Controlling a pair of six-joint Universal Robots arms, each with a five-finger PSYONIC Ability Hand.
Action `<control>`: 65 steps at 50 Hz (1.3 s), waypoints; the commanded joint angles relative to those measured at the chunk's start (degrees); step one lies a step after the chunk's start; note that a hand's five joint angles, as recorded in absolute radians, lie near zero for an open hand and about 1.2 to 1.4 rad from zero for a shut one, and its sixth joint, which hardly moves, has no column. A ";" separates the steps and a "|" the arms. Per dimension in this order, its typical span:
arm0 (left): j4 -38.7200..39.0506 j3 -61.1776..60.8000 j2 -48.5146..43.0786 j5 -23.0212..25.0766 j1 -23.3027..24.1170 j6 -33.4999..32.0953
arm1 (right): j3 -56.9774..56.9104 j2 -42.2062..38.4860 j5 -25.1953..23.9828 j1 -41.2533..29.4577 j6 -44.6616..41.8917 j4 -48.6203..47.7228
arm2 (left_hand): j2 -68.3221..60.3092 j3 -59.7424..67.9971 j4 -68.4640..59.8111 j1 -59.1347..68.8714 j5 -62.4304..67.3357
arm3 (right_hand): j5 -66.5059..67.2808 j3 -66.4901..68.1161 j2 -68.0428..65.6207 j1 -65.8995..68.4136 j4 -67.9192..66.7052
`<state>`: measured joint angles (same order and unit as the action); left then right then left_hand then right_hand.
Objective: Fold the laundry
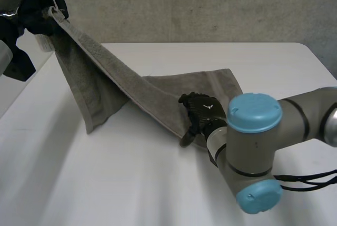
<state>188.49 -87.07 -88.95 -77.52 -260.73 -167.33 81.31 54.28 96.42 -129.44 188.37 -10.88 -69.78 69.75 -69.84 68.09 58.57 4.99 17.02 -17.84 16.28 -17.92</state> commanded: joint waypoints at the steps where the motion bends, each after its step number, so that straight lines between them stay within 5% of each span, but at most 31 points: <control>1: 0.03 -0.29 -1.05 0.09 -0.13 1.21 | 1.04 -4.08 3.95 0.77 -0.73 -7.56 | -10.22 10.25 -10.16 11.91 11.43 | 4.99 2.96 -2.14 3.70 -2.06; 13: 0.21 -0.21 -2.63 0.18 -0.92 6.05 | 6.31 -2.00 3.69 7.44 -1.87 -8.81 | -10.22 10.25 -10.16 11.91 11.43 | 23.69 21.65 -20.83 22.39 -20.75; 24: 0.12 -0.47 -3.42 0.09 -0.92 6.05 | 9.83 4.08 -4.66 7.63 2.42 -8.28 | -10.22 10.25 -10.16 11.91 11.43 | 20.18 18.15 -17.33 18.88 -17.24; 35: 0.21 1.02 -3.16 0.09 -0.22 6.14 | 8.78 4.79 -6.77 3.24 9.82 -7.66 | -10.22 10.25 -10.16 11.91 11.43 | 8.39 6.35 -5.53 7.09 -5.45; 53: 0.03 3.31 -3.16 0.00 0.05 7.19 | -1.51 -7.26 -4.93 -3.54 11.31 -8.10 | -10.22 10.25 -10.16 11.91 11.43 | 7.55 5.51 -4.69 6.25 -4.61; 65: 0.03 3.57 -3.42 0.09 -0.13 7.10 | -0.11 -8.93 1.84 0.57 10.00 -11.17 | -10.22 10.25 -10.16 11.91 11.43 | 27.54 25.50 -24.68 26.24 -24.60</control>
<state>188.52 -83.67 -92.24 -77.48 -260.77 -160.19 78.83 44.27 96.36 -132.17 199.01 -19.81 -69.78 69.75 -69.84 68.09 58.51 27.53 37.23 -37.45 37.60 -37.09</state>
